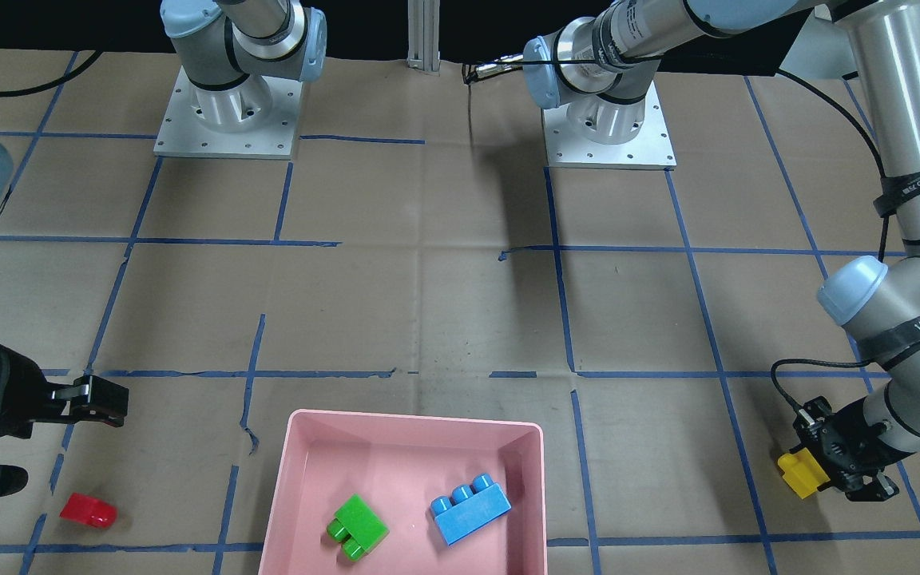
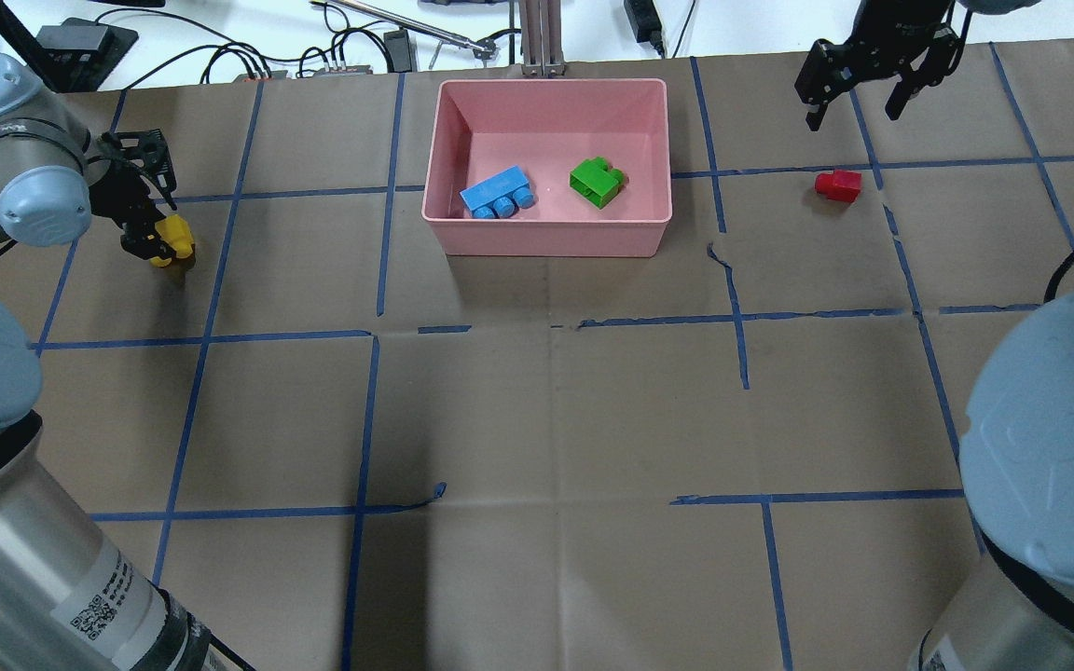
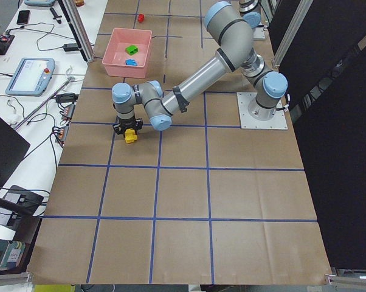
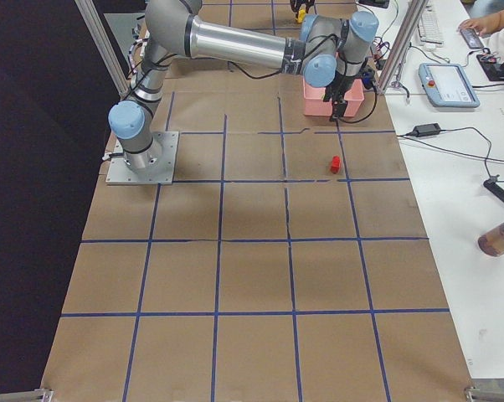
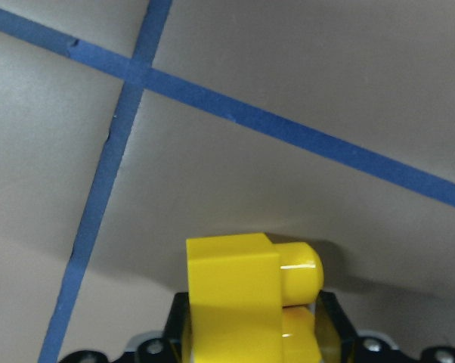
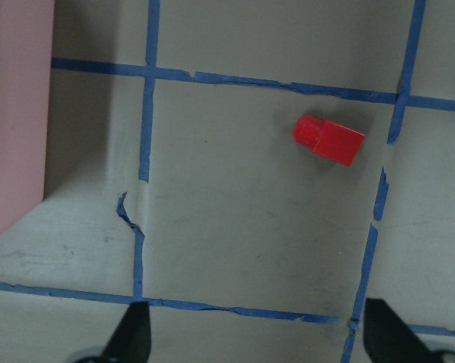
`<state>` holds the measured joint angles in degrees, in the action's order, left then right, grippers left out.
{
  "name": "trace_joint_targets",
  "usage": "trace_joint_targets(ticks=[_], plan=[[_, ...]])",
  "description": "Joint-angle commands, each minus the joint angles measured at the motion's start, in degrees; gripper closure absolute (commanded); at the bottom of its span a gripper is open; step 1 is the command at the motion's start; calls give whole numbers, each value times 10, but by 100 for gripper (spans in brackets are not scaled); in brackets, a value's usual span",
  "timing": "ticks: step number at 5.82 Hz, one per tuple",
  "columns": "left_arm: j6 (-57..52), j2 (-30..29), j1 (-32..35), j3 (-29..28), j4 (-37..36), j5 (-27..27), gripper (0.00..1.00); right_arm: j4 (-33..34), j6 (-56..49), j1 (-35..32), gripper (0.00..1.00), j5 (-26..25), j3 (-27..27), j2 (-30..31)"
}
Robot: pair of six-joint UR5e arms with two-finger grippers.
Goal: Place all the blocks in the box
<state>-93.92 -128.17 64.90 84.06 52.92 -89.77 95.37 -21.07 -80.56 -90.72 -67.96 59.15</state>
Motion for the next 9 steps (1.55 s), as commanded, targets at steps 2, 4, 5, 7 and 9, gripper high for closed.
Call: trace_joint_targets(ticks=[2, 4, 5, 7, 9], plan=[[25, 23, 16, -10, 43, -1, 100, 94, -252, 10, 0, -2, -2, -74], [95, 47, 73, -86, 166, 3, 100, 155, -435, 10, 0, -2, -1, -111], [169, 49, 115, -135, 232, 3, 100, 164, -490, 10, 0, -2, -2, -128], [333, 56, 190, -189, 286, 2, 100, 172, -522, 15, 0, -6, -8, -141], [473, 50, 259, -217, 287, 6, 100, 167, -522, 15, 0, -64, -9, -153]])
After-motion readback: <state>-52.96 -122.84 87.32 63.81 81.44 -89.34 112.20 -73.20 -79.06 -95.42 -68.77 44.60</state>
